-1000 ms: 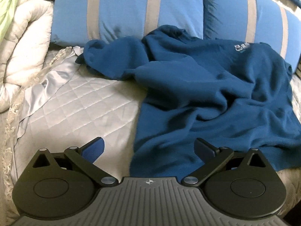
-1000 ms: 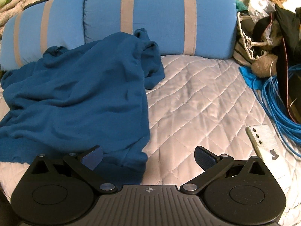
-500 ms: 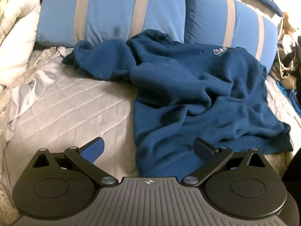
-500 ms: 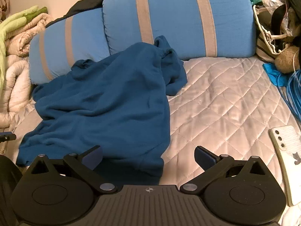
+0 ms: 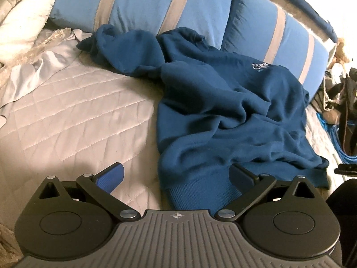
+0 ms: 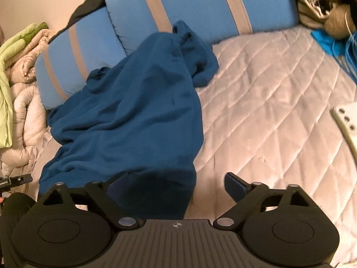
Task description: Fold clothes
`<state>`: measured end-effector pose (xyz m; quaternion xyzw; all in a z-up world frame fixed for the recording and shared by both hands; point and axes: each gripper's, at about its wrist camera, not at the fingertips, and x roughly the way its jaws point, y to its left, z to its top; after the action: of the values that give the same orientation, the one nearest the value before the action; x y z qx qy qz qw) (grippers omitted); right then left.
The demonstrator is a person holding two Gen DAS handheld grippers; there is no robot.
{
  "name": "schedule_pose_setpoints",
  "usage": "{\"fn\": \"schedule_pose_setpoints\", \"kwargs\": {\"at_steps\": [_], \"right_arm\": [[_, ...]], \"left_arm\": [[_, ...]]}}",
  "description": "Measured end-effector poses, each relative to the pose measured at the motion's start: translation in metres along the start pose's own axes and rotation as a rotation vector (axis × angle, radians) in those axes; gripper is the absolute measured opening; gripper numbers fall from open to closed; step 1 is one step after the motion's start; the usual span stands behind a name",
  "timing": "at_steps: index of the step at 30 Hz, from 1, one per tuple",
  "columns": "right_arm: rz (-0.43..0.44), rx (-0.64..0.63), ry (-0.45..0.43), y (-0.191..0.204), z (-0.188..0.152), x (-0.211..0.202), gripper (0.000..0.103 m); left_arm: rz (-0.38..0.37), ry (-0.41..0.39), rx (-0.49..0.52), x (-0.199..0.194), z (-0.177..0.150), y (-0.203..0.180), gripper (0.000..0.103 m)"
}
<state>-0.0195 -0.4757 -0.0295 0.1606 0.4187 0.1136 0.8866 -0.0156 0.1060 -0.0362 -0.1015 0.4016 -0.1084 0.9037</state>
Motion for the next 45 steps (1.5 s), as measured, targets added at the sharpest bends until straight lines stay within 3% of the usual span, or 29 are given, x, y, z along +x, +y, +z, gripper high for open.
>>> {"fn": "schedule_pose_setpoints", "kwargs": {"at_steps": [14, 17, 19, 22, 25, 31, 36, 39, 41, 42, 43, 45], "right_arm": [[-0.118, 0.028, 0.099, 0.028, -0.006, 0.040, 0.067], [-0.181, -0.020, 0.114, 0.037, -0.006, 0.047, 0.055], [-0.177, -0.033, 0.122, 0.038, -0.003, 0.043, 0.034], [-0.157, -0.033, 0.119, 0.032, 0.004, 0.029, 0.023], [-0.136, -0.002, 0.115, 0.019, 0.010, 0.017, 0.018], [-0.097, 0.099, 0.118, -0.016, 0.017, 0.008, 0.017], [-0.055, 0.194, 0.164, -0.038, 0.016, 0.025, 0.019], [-0.031, 0.245, 0.149, -0.045, 0.015, 0.026, 0.029], [-0.012, 0.260, 0.133, -0.047, 0.016, 0.024, 0.044], [-0.006, 0.257, 0.124, -0.046, 0.016, 0.022, 0.059], [-0.003, 0.247, 0.118, -0.045, 0.016, 0.021, 0.066], [0.006, 0.225, 0.121, -0.042, 0.016, 0.023, 0.066]], "left_arm": [[-0.038, -0.054, -0.061, -0.001, -0.003, 0.000, 0.102], [-0.043, -0.061, -0.070, -0.002, -0.003, 0.002, 0.102], [-0.046, -0.066, -0.073, -0.003, -0.004, 0.003, 0.102], [-0.060, -0.069, -0.085, -0.004, -0.004, 0.007, 0.102], [-0.075, -0.067, -0.103, -0.004, -0.006, 0.011, 0.102], [-0.150, -0.037, -0.170, 0.002, -0.008, 0.021, 0.102], [-0.264, 0.015, -0.325, 0.018, -0.013, 0.040, 0.101], [-0.307, 0.058, -0.440, 0.031, -0.019, 0.052, 0.092], [-0.310, 0.064, -0.458, 0.033, -0.020, 0.053, 0.089], [-0.306, 0.070, -0.455, 0.034, -0.020, 0.051, 0.084], [-0.302, 0.075, -0.452, 0.034, -0.019, 0.049, 0.077], [-0.293, 0.087, -0.445, 0.034, -0.018, 0.046, 0.071]]}}
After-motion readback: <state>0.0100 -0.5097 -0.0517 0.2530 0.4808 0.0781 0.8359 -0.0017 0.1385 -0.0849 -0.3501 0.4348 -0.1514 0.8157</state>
